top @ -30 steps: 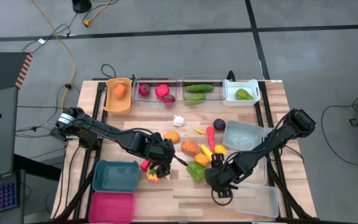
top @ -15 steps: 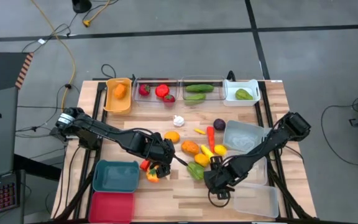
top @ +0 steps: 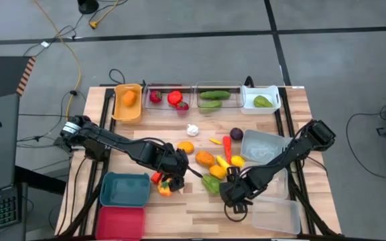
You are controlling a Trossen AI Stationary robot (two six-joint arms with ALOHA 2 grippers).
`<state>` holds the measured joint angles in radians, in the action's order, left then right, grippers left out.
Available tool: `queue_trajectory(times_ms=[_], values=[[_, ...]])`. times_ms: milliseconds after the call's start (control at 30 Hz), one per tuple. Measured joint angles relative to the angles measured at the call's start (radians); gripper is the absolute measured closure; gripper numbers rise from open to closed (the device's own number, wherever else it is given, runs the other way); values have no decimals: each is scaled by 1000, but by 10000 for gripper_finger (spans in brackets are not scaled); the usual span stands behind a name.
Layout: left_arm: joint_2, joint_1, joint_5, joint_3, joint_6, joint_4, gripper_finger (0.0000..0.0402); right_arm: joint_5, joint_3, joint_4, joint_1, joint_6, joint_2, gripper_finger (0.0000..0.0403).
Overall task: Sort produce into baskets
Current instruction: Put the red tomato into the left transparent bin
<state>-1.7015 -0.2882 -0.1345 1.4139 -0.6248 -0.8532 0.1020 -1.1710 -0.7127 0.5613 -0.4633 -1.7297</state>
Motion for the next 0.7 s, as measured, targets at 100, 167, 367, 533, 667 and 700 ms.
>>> queue_trajectory(times_ms=[100,167,367,533,667,700], values=[[0,12,37,7,-16,-4,45,1,-33,-18,-21,1,30,126],[0,17,53,25,0,-3,45,1,-59,-40,-39,14,47,126],[40,20,34,73,111,-18,45,66,-138,-36,-113,137,101,127],[133,24,-34,81,166,-43,45,211,-182,9,-208,278,123,127],[237,27,-86,82,177,-67,45,261,-186,149,-318,421,124,127],[261,27,-100,82,177,-78,45,262,-186,193,-349,457,120,127]])
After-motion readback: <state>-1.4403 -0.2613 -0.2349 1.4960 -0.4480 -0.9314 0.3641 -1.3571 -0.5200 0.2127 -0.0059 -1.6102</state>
